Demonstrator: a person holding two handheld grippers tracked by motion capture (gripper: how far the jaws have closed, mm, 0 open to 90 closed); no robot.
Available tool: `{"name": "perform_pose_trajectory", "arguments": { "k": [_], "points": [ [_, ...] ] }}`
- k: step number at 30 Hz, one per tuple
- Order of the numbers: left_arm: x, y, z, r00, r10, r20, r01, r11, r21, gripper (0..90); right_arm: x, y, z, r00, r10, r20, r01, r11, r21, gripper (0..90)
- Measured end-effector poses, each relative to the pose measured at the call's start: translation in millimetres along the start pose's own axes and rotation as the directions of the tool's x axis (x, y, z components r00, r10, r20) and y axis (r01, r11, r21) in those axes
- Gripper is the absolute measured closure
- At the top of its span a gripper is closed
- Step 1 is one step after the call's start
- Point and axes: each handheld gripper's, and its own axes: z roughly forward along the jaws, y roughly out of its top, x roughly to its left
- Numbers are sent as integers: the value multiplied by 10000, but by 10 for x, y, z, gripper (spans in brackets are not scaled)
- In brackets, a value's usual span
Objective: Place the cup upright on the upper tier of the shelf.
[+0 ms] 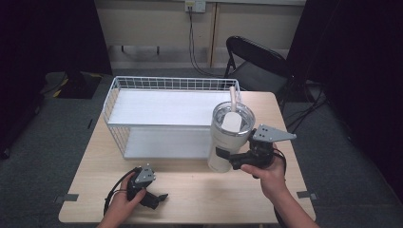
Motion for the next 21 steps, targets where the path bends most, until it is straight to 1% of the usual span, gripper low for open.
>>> {"name": "perform_pose_trajectory", "arguments": {
  "k": [1,3,6,8,9,12,13,14,15,16,17,18,21],
  "points": [
    [0,0,0,10000,-3,-1,3,10000,-2,0,-2,40,-4,10000,72,29,-72,10000,-28,106],
    [0,0,0,10000,-2,-1,2,10000,-1,0,-3,53,-3,10000,84,17,-84,10000,-54,106],
    [0,0,0,10000,-1,-1,1,10000,0,0,9,127,7,9999,-28,123,27,9999,138,105],
    [0,0,0,10000,1,1,-1,10000,-2,0,11,138,10,9999,-46,138,44,9998,178,105],
    [0,0,0,10000,3,0,-3,10000,-2,0,13,173,21,9999,-67,120,64,9998,207,105],
    [0,0,0,10000,0,-2,0,10000,-1,0,18,205,27,9999,-54,133,52,9998,168,106],
    [0,0,0,10000,3,-2,-3,10000,0,0,26,251,35,9999,-77,134,75,9999,153,106],
    [-6,-1,4,10000,-91,14,91,9999,-68,0,26,251,35,9999,-77,134,75,9999,153,106],
    [-7,-1,4,9999,-102,18,103,9999,-75,0,37,304,43,9999,-97,128,95,9999,131,105],
    [-7,-1,4,9999,-102,16,102,9999,-77,0,37,304,43,9999,-97,128,95,9999,131,105],
    [-6,-1,4,10000,-89,14,89,9999,-97,0,50,368,52,9997,-158,168,156,9998,147,105],
    [-6,-1,4,10000,-89,14,89,9999,-97,0,50,368,52,9997,-158,168,156,9998,147,105],
    [-4,0,3,10000,-48,-9,48,9999,-90,0,58,458,61,9996,-164,213,160,9997,158,105]
  ]
}}
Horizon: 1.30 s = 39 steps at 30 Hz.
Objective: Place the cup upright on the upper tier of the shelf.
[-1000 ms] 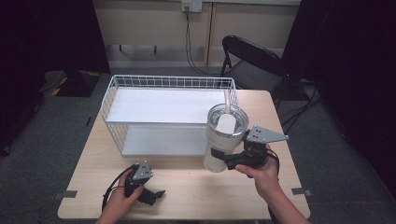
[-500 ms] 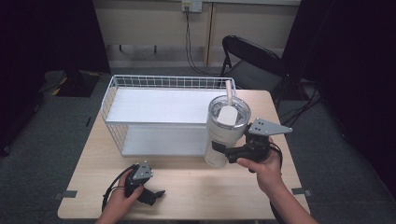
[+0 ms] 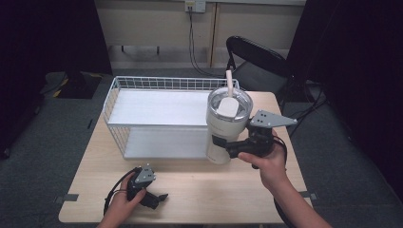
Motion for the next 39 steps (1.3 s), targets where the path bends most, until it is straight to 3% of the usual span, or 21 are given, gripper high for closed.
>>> {"name": "perform_pose_trajectory", "arguments": {
  "k": [12,25,39],
  "points": [
    [0,1,-1,10000,-2,5,2,10000,8,0,22,350,48,9998,-34,185,35,10000,-22,105],
    [3,3,-8,10000,16,56,-16,10000,74,0,-28,533,152,9985,-31,540,29,10000,35,106],
    [6,5,-12,9999,30,115,-31,9999,120,0,-150,697,387,9942,-140,1067,140,9999,10,105]
  ]
}}
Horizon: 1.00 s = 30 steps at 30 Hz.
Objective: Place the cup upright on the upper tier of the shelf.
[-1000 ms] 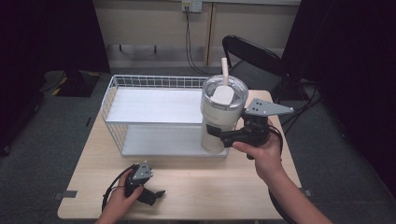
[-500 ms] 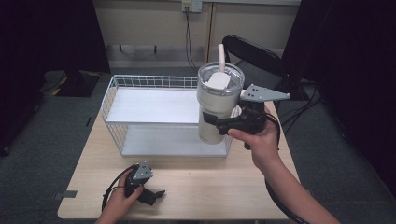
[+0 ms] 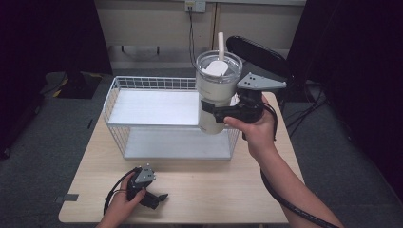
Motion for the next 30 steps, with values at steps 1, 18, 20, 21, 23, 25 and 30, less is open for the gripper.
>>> {"name": "perform_pose_trajectory", "arguments": {
  "k": [1,18,20,21,23,25,30],
  "points": [
    [0,0,0,10000,0,-4,0,10000,1,0,-22,10,38,9999,58,89,-58,10000,10,105],
    [5,-1,-1,10000,35,36,-35,10000,-2,0,-239,60,311,9974,204,689,-207,9998,38,105],
    [7,0,-1,10000,45,52,-45,10000,-4,0,-247,57,344,9968,182,772,-186,9998,43,105],
    [8,0,-1,10000,50,52,-50,10000,-4,0,-259,58,373,9966,140,809,-146,9999,78,105],
    [8,0,-1,10000,49,52,-49,10000,-4,0,-263,59,383,9964,150,830,-158,9998,90,105],
    [7,0,-1,10000,45,53,-45,10000,-3,0,-288,62,425,9956,30,935,-48,9998,187,105],
    [8,0,-1,10000,47,55,-47,10000,-3,0,-317,56,470,9947,111,1024,-129,9998,174,105]
  ]
}}
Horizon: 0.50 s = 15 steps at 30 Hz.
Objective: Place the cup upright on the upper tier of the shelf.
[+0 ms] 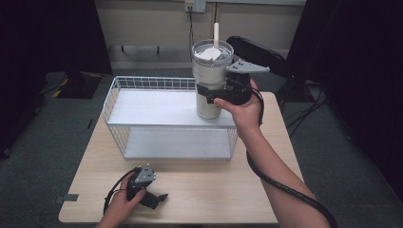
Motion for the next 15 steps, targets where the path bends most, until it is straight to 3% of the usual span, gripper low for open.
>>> {"name": "perform_pose_trajectory", "arguments": {
  "k": [15],
  "points": [
    [1,-1,0,10000,10,10,-10,10000,-4,0,-29,-66,119,9997,143,206,-142,9999,-50,104]
  ]
}}
